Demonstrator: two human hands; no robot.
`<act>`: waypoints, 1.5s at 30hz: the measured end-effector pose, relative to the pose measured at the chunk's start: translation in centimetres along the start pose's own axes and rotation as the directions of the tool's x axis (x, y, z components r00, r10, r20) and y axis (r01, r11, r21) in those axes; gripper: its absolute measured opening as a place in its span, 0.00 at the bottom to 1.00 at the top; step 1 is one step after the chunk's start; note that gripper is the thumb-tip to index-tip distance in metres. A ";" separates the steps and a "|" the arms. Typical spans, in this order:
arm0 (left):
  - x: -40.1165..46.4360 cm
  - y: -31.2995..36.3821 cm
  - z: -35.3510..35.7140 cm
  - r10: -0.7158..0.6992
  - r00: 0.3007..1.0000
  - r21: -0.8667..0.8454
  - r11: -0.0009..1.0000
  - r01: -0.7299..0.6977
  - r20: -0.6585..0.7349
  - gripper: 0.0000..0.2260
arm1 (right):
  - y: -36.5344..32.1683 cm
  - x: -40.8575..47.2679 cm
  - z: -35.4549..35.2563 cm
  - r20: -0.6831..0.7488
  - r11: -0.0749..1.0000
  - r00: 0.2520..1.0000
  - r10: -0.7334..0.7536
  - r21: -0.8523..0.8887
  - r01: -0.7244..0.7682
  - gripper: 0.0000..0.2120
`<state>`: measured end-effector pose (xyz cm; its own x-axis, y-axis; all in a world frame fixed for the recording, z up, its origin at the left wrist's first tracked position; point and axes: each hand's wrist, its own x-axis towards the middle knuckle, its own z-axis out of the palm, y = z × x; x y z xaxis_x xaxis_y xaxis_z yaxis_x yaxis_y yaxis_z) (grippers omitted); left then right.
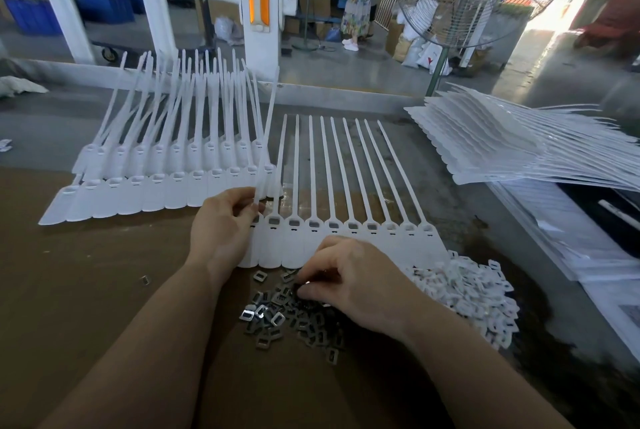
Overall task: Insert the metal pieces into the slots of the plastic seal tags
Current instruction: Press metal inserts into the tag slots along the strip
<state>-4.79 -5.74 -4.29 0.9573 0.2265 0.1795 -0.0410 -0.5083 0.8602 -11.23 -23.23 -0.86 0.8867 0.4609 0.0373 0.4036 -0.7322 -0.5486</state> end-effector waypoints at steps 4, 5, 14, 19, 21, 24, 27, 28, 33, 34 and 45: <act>0.0 -0.1 0.0 -0.003 1.000 -0.001 1.000 0.003 0.000 0.14 | -0.3 0.1 0.2 -0.011 1.000 1.000 0.007 -0.005 -0.007 0.07; 0.0 -0.1 0.0 -0.004 1.000 -0.001 1.000 0.004 0.000 0.14 | -0.3 0.1 0.3 -0.015 1.000 1.000 0.007 0.001 -0.007 0.06; -0.1 0.0 -0.1 -0.007 1.000 -0.003 1.000 0.007 -0.010 0.13 | -0.1 -0.1 0.5 -0.038 1.000 0.999 0.001 -0.007 -0.001 0.08; 0.0 0.1 0.0 -0.016 1.000 -0.023 1.000 0.017 0.003 0.14 | 0.2 -0.3 0.4 -0.038 1.000 0.999 0.003 0.008 -0.002 0.06; 0.0 0.1 0.0 -0.017 1.000 -0.025 1.000 0.017 0.004 0.14 | 0.2 -0.4 0.4 -0.043 1.000 0.999 0.005 0.024 -0.004 0.04; -0.1 0.0 0.0 -0.016 1.000 -0.023 1.000 0.016 0.008 0.14 | 0.4 -0.6 0.3 -0.079 0.999 0.997 0.009 0.054 -0.005 0.02; -0.1 0.0 0.0 -0.017 1.000 -0.019 1.000 0.017 0.013 0.14 | 0.7 -0.7 0.0 -0.177 0.991 0.984 0.025 0.133 -0.001 0.04; -0.1 0.0 0.0 -0.016 1.000 -0.017 1.000 0.016 0.013 0.14 | 0.8 -0.7 -0.1 -0.209 0.987 0.977 0.038 0.162 -0.004 0.04; 0.0 -0.1 0.0 -0.022 1.000 -0.034 0.999 0.023 0.019 0.14 | 2.7 -0.9 -1.6 -0.324 0.960 0.936 0.139 0.275 -0.048 0.05; 0.0 -0.1 0.0 -0.023 1.000 -0.035 0.999 0.024 0.019 0.14 | 3.2 -1.0 -2.0 -0.342 0.958 0.926 0.162 0.280 -0.064 0.06; -0.1 0.0 0.0 -0.023 1.000 -0.034 0.999 0.023 0.008 0.14 | 7.8 0.0 -5.1 -0.454 0.922 0.804 0.385 0.227 -0.313 0.03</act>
<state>-4.88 -5.76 -4.34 0.9603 0.2316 0.1557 -0.0282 -0.4745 0.8798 -6.89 -31.50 -0.88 0.9702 -0.1391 0.1985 0.0434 -0.7059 -0.7070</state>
